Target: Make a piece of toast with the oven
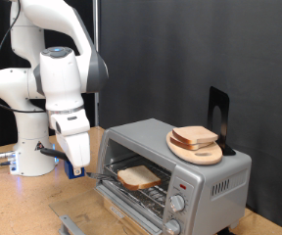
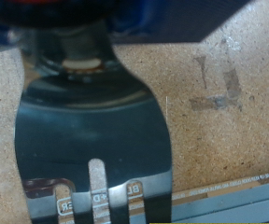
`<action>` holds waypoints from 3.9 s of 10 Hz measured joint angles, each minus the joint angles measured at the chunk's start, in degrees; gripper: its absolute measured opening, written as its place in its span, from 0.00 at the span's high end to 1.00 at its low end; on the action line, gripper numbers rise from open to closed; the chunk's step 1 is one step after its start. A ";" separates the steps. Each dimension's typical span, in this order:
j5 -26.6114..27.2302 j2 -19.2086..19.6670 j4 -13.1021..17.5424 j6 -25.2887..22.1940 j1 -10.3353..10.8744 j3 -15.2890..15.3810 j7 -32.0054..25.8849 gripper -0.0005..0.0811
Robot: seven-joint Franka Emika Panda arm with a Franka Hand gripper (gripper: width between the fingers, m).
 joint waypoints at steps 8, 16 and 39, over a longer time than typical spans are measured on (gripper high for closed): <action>-0.02 0.12 -1.28 0.07 0.35 4.22 5.82 0.66; 17.73 -1.10 -0.63 -3.15 -0.62 -0.80 -11.63 0.66; 26.73 -11.06 10.22 -37.17 -4.25 -9.91 -14.85 0.66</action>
